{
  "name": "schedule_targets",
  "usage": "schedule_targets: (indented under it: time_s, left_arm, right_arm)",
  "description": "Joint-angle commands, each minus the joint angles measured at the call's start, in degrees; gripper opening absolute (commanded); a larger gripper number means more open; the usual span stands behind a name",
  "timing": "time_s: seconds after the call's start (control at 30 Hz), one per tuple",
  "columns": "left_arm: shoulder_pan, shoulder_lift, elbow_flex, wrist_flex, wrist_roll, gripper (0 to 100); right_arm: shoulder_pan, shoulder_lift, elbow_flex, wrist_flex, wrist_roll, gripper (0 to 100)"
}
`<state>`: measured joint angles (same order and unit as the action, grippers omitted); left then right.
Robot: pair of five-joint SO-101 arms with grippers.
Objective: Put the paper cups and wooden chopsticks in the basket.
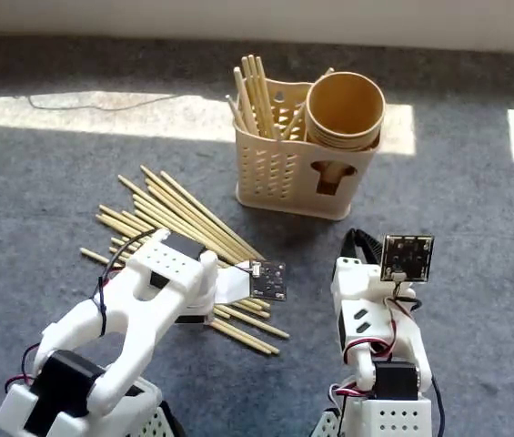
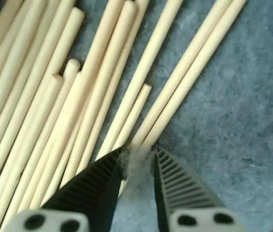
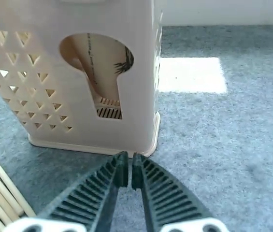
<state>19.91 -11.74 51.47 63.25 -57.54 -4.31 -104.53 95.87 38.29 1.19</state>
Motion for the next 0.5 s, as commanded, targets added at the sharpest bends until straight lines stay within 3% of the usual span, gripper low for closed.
schedule_targets:
  time_s: [0.0,0.17,0.47]
  left_arm:
    - [0.31,1.36,-0.13,-0.44,-0.18,8]
    - [0.22,1.36,-0.13,-0.09,0.00,4]
    - [-5.49,-5.76,-3.38,7.91,1.58,4]
  right_arm:
    - [0.48,-0.66,5.93,-2.07,0.79,3.0]
    - [0.48,-0.66,5.93,-2.07,0.79,3.0]
    - [0.48,-0.66,5.93,-2.07,0.79,3.0]
